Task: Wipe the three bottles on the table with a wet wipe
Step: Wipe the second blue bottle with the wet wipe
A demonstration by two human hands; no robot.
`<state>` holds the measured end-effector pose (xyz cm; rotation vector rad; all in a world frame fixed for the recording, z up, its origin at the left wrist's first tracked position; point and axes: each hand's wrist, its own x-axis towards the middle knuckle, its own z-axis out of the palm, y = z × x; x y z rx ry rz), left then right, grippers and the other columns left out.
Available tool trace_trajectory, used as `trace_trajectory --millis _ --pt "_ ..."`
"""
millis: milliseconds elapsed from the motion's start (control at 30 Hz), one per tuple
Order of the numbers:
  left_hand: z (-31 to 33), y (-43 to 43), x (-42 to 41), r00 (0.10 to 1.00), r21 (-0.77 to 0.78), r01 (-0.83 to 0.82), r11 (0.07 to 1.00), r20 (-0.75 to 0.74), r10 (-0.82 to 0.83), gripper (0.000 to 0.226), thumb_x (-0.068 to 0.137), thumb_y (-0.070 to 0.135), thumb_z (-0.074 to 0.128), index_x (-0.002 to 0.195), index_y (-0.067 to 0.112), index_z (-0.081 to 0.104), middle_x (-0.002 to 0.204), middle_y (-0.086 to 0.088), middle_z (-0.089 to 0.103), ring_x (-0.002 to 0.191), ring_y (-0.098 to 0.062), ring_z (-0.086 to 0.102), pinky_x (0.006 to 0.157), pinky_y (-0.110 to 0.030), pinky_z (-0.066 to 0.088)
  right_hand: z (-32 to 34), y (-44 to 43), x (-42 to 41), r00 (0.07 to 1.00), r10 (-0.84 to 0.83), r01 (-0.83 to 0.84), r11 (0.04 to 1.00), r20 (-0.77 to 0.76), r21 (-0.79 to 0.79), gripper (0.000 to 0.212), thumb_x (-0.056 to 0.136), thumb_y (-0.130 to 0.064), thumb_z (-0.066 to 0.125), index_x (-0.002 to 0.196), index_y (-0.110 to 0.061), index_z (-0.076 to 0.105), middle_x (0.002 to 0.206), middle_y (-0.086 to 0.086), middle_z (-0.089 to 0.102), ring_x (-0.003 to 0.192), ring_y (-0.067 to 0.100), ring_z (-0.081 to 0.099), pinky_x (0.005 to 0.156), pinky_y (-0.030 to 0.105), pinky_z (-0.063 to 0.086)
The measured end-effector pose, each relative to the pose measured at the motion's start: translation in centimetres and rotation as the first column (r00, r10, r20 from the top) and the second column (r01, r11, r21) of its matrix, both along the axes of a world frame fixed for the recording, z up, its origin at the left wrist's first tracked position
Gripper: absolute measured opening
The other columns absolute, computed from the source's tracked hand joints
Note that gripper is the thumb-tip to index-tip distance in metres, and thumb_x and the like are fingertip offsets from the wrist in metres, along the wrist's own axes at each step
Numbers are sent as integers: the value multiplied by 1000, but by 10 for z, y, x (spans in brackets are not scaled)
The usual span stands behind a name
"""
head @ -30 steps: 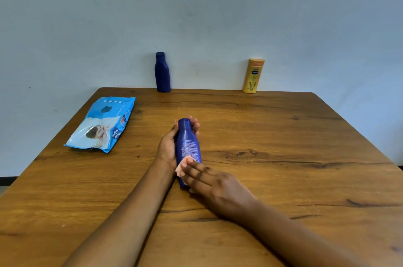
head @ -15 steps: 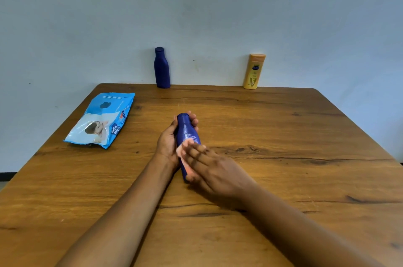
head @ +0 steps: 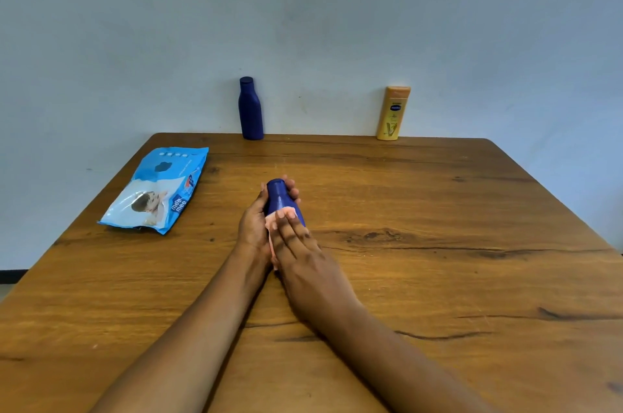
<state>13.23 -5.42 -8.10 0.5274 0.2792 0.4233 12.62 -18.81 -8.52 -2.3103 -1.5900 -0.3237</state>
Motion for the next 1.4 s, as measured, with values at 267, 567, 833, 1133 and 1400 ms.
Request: trace_trajectory --millis 267,567,833,1133,1400 --pt "5 -3 0 998 -81 -8 997 60 13 34 99 34 36 106 12 61 89 0 64 77 -12 60 69 -27 54 17 -1 -2 989 -92 94 996 -115 8 58 99 -15 35 149 -6 7 156 11 8 144 19 8 110 26 20" --pt "6 -4 -3 998 -40 -19 999 56 22 31 100 32 38 108 11 60 89 -2 65 78 -12 60 77 -26 49 -3 -16 -15 998 -49 50 998 -31 41 55 86 -17 31 138 -7 43 145 9 41 136 20 31 104 25 25" --pt "7 -4 -4 998 -71 39 997 56 -35 32 99 34 38 109 12 59 90 -2 65 76 -13 63 67 -25 56 -3 -3 -16 990 -62 68 997 -128 43 59 90 -10 40 147 -6 23 154 10 18 142 22 14 111 31 27" --pt "4 2 -5 997 -85 48 995 62 -43 33 101 34 37 113 12 59 96 -3 66 84 -12 63 72 -26 55 35 32 -1 975 -104 121 990 -194 74 58 100 -11 35 150 -12 6 158 6 -1 144 18 -5 116 31 11" --pt "3 -2 1 998 14 -67 998 15 67 33 100 31 37 105 10 62 94 -3 67 85 -12 65 83 -26 48 6 -31 -30 982 -119 130 989 -145 70 55 79 -9 56 133 -12 52 138 2 50 130 14 44 98 16 29"
